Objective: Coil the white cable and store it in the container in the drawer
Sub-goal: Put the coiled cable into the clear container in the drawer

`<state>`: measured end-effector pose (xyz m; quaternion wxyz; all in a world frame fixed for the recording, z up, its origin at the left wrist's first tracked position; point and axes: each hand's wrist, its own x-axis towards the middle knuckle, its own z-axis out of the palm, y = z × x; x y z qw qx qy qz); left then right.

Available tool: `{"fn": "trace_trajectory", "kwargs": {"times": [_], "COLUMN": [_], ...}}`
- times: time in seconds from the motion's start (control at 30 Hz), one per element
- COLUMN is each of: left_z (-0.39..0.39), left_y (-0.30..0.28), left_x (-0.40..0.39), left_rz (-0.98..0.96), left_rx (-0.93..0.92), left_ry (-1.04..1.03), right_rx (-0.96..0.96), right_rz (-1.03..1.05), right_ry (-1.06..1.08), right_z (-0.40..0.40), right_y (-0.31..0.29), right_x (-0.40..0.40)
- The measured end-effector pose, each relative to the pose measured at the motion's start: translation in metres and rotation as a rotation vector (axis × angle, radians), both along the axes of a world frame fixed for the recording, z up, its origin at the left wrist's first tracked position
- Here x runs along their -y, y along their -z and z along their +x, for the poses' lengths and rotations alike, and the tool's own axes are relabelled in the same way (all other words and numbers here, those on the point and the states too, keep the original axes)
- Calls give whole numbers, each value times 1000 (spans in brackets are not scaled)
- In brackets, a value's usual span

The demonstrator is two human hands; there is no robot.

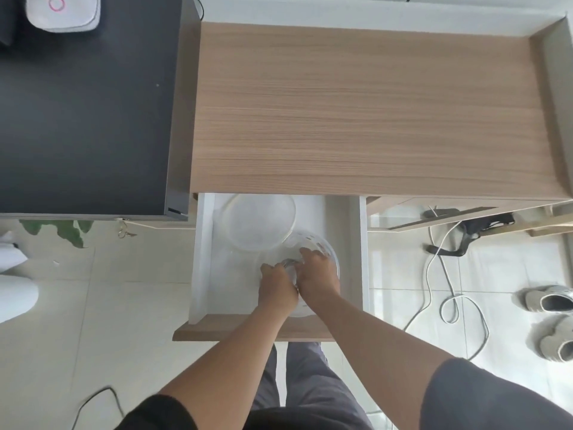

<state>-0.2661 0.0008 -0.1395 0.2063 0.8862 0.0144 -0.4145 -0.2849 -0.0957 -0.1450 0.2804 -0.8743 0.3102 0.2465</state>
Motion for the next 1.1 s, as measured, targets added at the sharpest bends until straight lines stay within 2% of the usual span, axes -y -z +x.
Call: {"fn": "trace_trajectory", "kwargs": {"times": [0.13,0.3,0.43,0.53,0.7,0.83,0.93,1.1], "left_z": [2,7,15,27,54,65,72,86], "left_y": [-5,-22,-46,-57,-47,-26,-12,6], "left_x": [-1,-17,-47,-70,-84,-79,-74,-72], "left_rz": [26,-8,-162,-175,-181,-177,-218,-312], "left_rx": [1,129,237,279,166,30,-65,-105], "left_ry": [28,42,-119,-296,-671,-816,-882,-1047], "right_rx": [-47,26,155,226,285,241,177,115], "right_rz": [55,108,178,233,316,408,385,354], "right_ry": [-62,68,302,461,464,428,371,305], "right_z": [-4,-12,-23,-23,19,58,75,88], "right_y": [-9,-25,-38,-49,-63,-58,-51,-40], "right_x": [2,15,42,63,68,56,49,40]}}
